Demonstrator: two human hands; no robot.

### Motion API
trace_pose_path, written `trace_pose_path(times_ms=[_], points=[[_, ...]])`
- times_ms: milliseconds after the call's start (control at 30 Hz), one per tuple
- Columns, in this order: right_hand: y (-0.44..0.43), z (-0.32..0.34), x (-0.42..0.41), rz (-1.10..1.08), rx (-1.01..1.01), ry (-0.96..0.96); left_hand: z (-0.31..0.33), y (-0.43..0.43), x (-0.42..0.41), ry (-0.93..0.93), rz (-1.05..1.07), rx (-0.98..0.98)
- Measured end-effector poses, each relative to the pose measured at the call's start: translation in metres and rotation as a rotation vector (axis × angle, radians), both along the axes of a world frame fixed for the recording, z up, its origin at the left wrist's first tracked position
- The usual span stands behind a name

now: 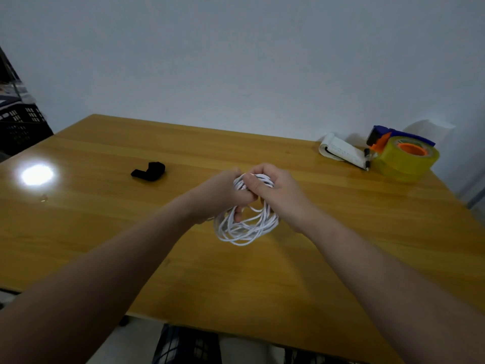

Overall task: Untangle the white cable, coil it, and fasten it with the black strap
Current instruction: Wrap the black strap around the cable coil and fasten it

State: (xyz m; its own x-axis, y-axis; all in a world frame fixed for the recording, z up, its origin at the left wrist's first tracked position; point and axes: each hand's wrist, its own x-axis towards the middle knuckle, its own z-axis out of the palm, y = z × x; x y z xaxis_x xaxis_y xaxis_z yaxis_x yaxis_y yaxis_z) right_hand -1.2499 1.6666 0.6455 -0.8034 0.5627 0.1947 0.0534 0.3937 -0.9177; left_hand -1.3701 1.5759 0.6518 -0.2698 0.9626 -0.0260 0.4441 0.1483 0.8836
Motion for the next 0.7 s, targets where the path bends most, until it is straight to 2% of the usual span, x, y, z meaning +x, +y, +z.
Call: trace_pose_path(times_ms=[100, 200, 267, 367, 433, 500, 567, 633, 700], points=[[0.001, -0.004, -0.009, 0.035, -0.071, 0.084, -0.003, -0.007, -0.013, -0.136, -0.013, 0.018], [0.002, -0.009, -0.023, -0.025, -0.072, 0.165, 0.0, -0.014, -0.024, -0.413, -0.029, 0.09], [-0.001, -0.013, -0.034, -0.055, -0.104, 0.213, 0.001, -0.016, -0.03, -0.611, 0.029, 0.061], [-0.002, -0.025, -0.057, -0.111, -0.11, 0.242, -0.002, -0.017, -0.045, -0.749, 0.083, 0.055], [-0.005, -0.03, -0.073, -0.144, -0.012, 0.238, -0.003, -0.017, -0.048, -0.684, 0.206, 0.054], [-0.01, -0.035, -0.09, -0.184, 0.089, 0.214, -0.006, -0.015, -0.051, -0.422, 0.347, 0.064], [-0.016, -0.039, -0.111, -0.197, 0.078, 0.147, -0.013, -0.015, -0.061, -0.173, 0.427, 0.119], [-0.019, -0.038, -0.133, -0.122, -0.126, 0.036, -0.021, -0.022, -0.081, -0.06, 0.488, 0.144], [-0.018, -0.035, -0.153, 0.024, -0.377, -0.136, -0.028, -0.037, -0.104, -0.079, 0.491, 0.132]])
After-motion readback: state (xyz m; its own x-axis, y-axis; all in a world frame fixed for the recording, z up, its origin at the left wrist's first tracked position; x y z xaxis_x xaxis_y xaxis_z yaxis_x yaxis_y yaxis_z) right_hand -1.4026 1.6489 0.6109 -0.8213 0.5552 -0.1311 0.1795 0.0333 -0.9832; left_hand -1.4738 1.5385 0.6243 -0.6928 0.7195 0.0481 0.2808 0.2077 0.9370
